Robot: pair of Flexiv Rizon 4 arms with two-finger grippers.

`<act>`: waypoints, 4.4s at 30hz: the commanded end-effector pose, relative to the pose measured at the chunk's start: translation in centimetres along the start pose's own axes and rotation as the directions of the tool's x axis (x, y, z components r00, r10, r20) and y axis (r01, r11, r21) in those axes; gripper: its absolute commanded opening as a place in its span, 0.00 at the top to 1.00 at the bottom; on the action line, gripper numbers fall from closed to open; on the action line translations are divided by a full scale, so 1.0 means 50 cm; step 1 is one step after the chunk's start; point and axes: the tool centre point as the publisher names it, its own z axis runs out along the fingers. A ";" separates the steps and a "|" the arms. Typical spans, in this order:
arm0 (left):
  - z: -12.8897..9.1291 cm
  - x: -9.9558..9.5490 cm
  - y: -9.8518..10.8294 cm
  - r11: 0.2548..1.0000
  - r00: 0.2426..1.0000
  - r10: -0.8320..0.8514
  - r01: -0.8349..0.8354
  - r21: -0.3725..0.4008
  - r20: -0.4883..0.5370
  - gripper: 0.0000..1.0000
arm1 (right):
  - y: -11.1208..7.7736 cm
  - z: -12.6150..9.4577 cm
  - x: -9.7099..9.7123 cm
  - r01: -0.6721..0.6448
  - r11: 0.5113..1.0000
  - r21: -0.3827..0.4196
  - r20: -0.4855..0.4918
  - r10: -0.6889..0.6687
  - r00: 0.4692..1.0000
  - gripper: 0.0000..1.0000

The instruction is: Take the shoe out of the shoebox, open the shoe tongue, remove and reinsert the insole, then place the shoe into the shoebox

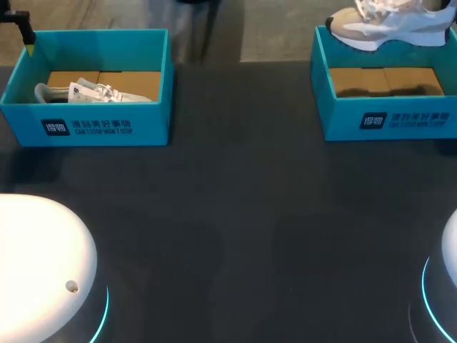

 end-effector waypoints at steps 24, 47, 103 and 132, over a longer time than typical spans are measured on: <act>-0.001 0.000 -0.002 1.000 1.000 0.001 -0.001 -0.002 -0.002 0.00 | -0.241 -0.106 0.109 -0.037 0.999 -0.012 0.010 0.038 0.999 1.00; -0.001 0.000 -0.002 1.000 1.000 0.001 -0.001 -0.002 -0.002 0.00 | -0.485 -0.193 0.235 0.010 1.000 -0.013 0.031 -0.009 0.999 1.00; -0.001 0.000 -0.002 1.000 1.000 0.001 -0.001 -0.002 -0.002 0.00 | -0.804 -0.236 0.383 -0.072 0.996 0.046 0.011 0.072 0.997 1.00; -0.001 0.000 -0.002 1.000 1.000 0.001 -0.001 -0.002 -0.002 0.00 | -0.962 -0.138 0.482 -0.051 0.996 0.072 0.097 0.044 0.994 1.00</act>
